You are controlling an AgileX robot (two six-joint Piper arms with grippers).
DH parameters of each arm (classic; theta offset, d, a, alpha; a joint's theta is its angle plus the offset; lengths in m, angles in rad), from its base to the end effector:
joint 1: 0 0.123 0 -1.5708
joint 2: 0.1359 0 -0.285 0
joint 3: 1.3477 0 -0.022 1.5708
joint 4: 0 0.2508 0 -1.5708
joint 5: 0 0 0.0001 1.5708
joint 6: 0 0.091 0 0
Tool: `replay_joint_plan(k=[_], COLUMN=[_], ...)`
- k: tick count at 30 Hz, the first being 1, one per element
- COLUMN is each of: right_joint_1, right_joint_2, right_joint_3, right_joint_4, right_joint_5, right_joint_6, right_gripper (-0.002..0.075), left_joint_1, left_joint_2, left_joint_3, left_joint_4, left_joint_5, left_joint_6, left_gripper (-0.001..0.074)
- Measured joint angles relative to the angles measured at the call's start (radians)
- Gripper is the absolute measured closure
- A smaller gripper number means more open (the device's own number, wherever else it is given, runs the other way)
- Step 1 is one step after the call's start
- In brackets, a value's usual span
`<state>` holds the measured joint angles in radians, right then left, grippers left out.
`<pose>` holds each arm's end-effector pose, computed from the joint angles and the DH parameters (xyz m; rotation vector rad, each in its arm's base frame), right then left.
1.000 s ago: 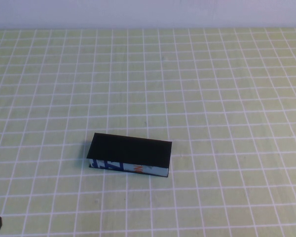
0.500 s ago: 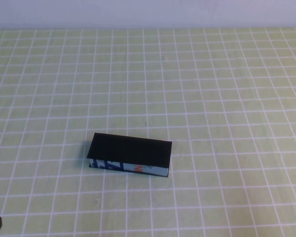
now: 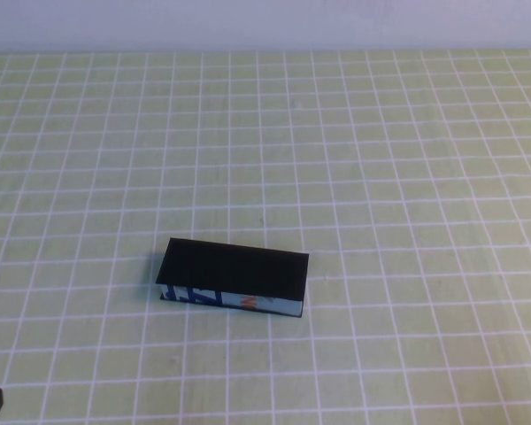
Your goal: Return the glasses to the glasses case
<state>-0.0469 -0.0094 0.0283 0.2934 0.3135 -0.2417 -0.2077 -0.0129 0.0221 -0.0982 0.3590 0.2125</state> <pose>0.0545 0.0056 0.1770 0.0130 1.8030 0.0743 0.0511 -0.0140 0.1743 0.3261 1.8221 -0.0926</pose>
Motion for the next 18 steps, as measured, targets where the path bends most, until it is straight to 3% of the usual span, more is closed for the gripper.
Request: replay_joint_plan(k=[8, 18], right_joint_1=[0.029, 0.030], right_joint_2=[0.000, 0.000], right_joint_3=[0.000, 0.000], right_joint_4=[-0.032, -0.046], right_joint_5=[0.027, 0.051], right_joint_6=[0.123, 0.146], right_gripper=[0.0743, 0.0743], left_joint_1=[0.000, 0.000], left_joint_2=[0.000, 0.000], left_joint_3=[0.000, 0.000], left_joint_4=[0.000, 0.000], left_joint_5=[0.000, 0.000], left_joint_6=[0.000, 0.000], left_gripper=[0.0738, 0.0738])
